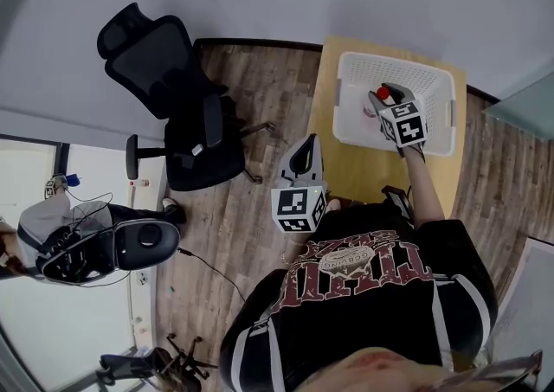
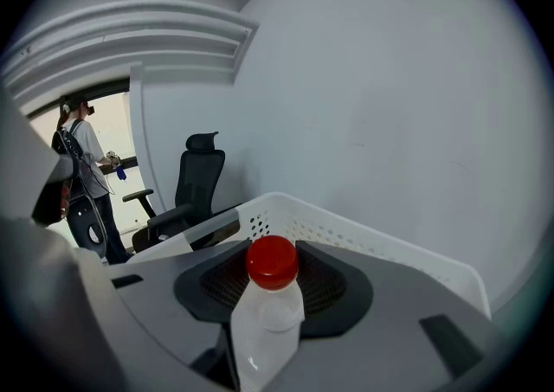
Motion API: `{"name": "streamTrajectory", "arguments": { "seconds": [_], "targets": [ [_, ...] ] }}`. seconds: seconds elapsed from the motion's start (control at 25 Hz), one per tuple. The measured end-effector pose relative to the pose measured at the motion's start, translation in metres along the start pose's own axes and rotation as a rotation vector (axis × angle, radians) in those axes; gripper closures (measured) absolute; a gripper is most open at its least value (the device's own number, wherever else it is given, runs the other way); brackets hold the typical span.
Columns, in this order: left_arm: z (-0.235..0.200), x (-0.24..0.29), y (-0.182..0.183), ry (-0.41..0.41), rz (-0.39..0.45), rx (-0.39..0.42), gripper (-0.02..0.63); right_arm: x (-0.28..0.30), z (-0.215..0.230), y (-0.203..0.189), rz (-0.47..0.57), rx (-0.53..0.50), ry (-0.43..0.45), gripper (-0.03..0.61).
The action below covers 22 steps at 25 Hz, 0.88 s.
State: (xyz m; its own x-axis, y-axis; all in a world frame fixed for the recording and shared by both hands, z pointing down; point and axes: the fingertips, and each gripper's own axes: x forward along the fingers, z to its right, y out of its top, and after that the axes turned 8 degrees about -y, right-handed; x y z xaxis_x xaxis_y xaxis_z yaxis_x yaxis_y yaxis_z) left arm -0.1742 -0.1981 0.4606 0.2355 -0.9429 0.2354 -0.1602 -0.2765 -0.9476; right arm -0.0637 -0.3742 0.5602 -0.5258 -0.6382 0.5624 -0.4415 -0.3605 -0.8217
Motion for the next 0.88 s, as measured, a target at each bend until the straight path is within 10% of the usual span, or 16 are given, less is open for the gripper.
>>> {"name": "streamTrajectory", "arguments": {
  "seconds": [0.88],
  "targets": [
    [0.039, 0.005, 0.006, -0.097, -0.005, 0.034, 0.586, -0.094, -0.006, 0.056, 0.159, -0.010, 0.039, 0.413]
  ]
}}
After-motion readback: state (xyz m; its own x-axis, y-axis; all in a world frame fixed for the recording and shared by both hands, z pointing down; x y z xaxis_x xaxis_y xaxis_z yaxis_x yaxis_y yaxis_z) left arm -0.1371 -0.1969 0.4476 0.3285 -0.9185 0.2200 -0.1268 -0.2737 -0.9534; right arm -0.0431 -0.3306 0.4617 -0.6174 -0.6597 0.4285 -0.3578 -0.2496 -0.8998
